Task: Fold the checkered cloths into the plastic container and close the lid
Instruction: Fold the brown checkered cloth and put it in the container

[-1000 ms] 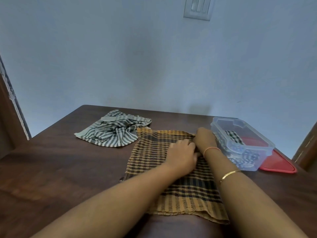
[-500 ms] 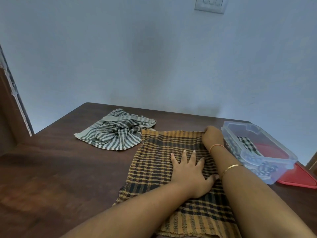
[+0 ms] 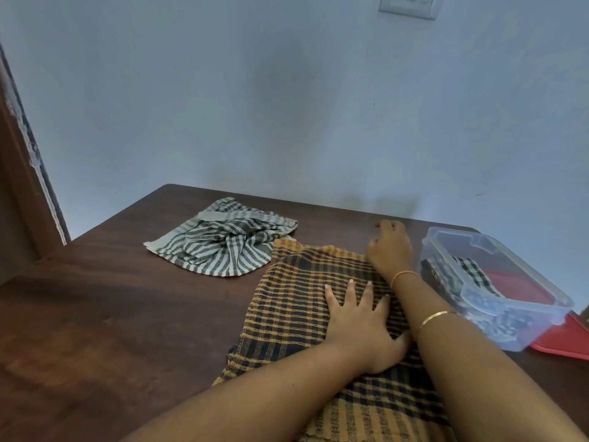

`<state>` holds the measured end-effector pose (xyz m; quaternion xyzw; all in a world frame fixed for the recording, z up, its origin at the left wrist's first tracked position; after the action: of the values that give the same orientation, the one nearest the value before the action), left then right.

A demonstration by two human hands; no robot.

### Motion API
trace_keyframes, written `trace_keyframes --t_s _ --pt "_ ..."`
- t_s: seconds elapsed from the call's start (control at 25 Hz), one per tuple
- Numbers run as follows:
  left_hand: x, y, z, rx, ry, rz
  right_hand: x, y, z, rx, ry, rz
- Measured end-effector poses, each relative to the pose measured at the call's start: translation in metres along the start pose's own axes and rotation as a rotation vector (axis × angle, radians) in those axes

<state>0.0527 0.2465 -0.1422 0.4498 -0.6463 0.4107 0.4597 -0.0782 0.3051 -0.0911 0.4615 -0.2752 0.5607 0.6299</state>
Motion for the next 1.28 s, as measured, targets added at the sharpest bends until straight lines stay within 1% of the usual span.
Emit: trace_keyframes --t_s 0.04,0.08,0.12,0.16,0.2,0.24,0.28,0.32,0.4,0.48,0.56,0.6,0.68,0.72,0.76,0.84,0.88,0.96,1.04,1.12,1.28 --pt "0.000 0.000 0.000 -0.002 -0.001 -0.002 -0.004 -0.005 0.006 0.060 -0.002 -0.013" --pt "0.001 0.000 0.000 -0.004 -0.002 -0.001 -0.013 -0.008 0.009 0.094 -0.018 0.053" --pt "0.001 0.000 0.000 -0.009 -0.004 0.002 -0.026 -0.010 0.009 0.104 -0.058 0.183" --pt "0.002 -0.002 -0.002 -0.020 -0.015 0.000 -0.036 -0.015 0.005 0.089 -0.117 0.339" --pt "0.005 -0.004 -0.003 -0.042 -0.041 -0.020 -0.041 -0.017 0.001 0.066 -0.131 0.455" --pt "0.009 -0.007 -0.004 -0.071 -0.081 -0.062 -0.039 -0.019 -0.001 0.054 -0.062 0.497" --pt "0.016 -0.011 -0.003 -0.100 -0.127 -0.126 -0.030 -0.020 0.001 0.049 0.055 0.473" --pt "0.023 -0.013 -0.001 -0.115 -0.162 -0.193 -0.016 -0.021 0.004 0.054 0.162 0.397" --pt "0.036 -0.019 0.007 -0.105 -0.183 -0.257 0.014 -0.028 0.011 0.067 0.251 0.248" --pt "0.048 -0.027 0.012 -0.098 -0.215 -0.215 0.034 -0.040 0.019 0.058 0.221 0.207" --pt "0.059 -0.042 0.014 -0.138 -0.258 -0.130 0.043 -0.059 0.026 0.009 0.158 0.266" --pt "0.064 -0.051 0.017 -0.162 -0.253 -0.057 0.045 -0.069 0.029 -0.017 0.139 0.325" --pt "0.068 -0.074 0.029 -0.163 -0.205 0.192 0.050 -0.098 0.032 -0.035 0.121 0.496" --pt "0.068 -0.086 0.039 -0.130 -0.174 0.313 0.052 -0.114 0.033 -0.031 0.107 0.608" --pt "0.068 -0.099 0.050 -0.084 -0.159 0.401 0.053 -0.131 0.034 -0.028 0.080 0.721" --pt "0.066 -0.118 0.068 -0.015 -0.158 0.491 0.055 -0.161 0.033 -0.009 -0.015 0.892" --pt "0.063 -0.124 0.074 0.001 -0.163 0.515 0.055 -0.171 0.030 0.001 -0.057 0.927" --pt "0.057 -0.135 0.080 0.010 -0.173 0.526 0.058 -0.186 0.027 0.055 -0.093 0.908" --pt "0.053 -0.142 0.085 0.010 -0.191 0.495 0.064 -0.197 0.023 0.106 -0.075 0.873" --pt "0.051 -0.151 0.090 0.009 -0.213 0.464 0.070 -0.209 0.018 0.112 -0.041 0.888" --pt "0.050 -0.166 0.096 -0.002 -0.224 0.392 0.074 -0.225 0.007 0.131 -0.076 0.897"
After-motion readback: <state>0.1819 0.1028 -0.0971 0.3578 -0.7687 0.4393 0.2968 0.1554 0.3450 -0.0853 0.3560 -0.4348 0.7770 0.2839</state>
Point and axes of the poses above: each hand's wrist, its own y-axis towards the middle knuckle, its own x-axis out of the back of the hand, z = x × y, the point moved 4 cm from there along y, towards the middle knuckle, and after that the axes turned 7 degrees about z, right-handed, at the moved point
